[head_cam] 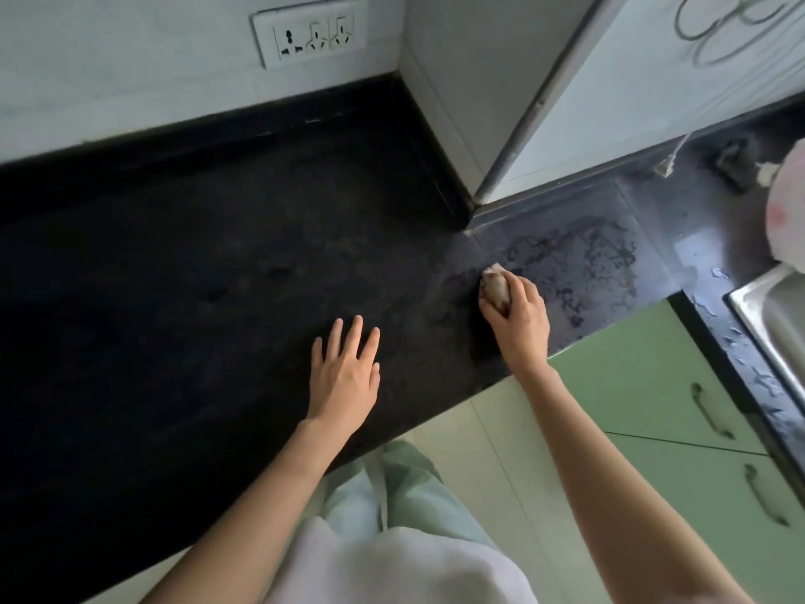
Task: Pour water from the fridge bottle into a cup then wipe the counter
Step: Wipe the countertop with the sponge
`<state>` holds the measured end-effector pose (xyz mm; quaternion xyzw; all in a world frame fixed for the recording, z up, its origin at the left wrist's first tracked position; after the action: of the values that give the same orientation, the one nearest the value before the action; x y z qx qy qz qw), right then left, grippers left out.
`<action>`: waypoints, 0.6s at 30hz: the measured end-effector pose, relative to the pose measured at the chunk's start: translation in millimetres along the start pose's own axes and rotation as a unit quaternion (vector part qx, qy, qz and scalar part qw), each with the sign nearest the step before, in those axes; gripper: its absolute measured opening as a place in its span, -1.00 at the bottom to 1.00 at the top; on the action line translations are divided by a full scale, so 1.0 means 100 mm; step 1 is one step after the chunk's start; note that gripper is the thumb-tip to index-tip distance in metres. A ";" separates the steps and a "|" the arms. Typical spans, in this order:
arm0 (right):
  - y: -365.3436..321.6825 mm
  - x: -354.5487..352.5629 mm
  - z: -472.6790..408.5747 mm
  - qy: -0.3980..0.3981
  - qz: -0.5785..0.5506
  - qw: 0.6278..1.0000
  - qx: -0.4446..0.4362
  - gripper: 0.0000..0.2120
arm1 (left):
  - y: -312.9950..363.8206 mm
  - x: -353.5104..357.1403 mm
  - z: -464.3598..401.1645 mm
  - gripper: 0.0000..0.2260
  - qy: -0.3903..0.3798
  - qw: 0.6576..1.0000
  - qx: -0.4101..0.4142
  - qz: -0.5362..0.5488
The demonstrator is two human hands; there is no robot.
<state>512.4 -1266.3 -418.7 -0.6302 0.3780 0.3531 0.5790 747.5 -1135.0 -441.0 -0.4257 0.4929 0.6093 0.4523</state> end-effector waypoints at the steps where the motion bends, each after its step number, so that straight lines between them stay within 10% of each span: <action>1: -0.12 0.06 -0.04 -0.001 -0.005 1.000 -0.017 -0.46 | 0.00 0.02 0.01 -0.54 -0.007 1.000 0.002 -0.001; 10: -0.49 0.28 0.94 -0.058 -0.017 0.971 -0.232 -0.54 | -0.02 0.07 0.02 -0.51 -0.008 1.000 -0.001 -0.014; 18: 0.19 -0.03 -0.26 -0.007 -0.019 0.997 -0.070 -0.55 | -0.02 0.07 0.03 -0.51 0.012 1.000 0.002 -0.014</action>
<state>494.0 -1292.7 -422.9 -0.6733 0.3363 0.3723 0.5432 747.9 -1131.2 -448.3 -0.4395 0.4934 0.5965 0.4557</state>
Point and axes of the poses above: each hand's wrist, its own z-axis away from the middle knuckle, its own x-axis out of the palm, y = z × x, the point moved 7 cm from there along -z, towards the middle knuckle, and after that the axes turned 3 degrees about y, right-handed, at the moved point
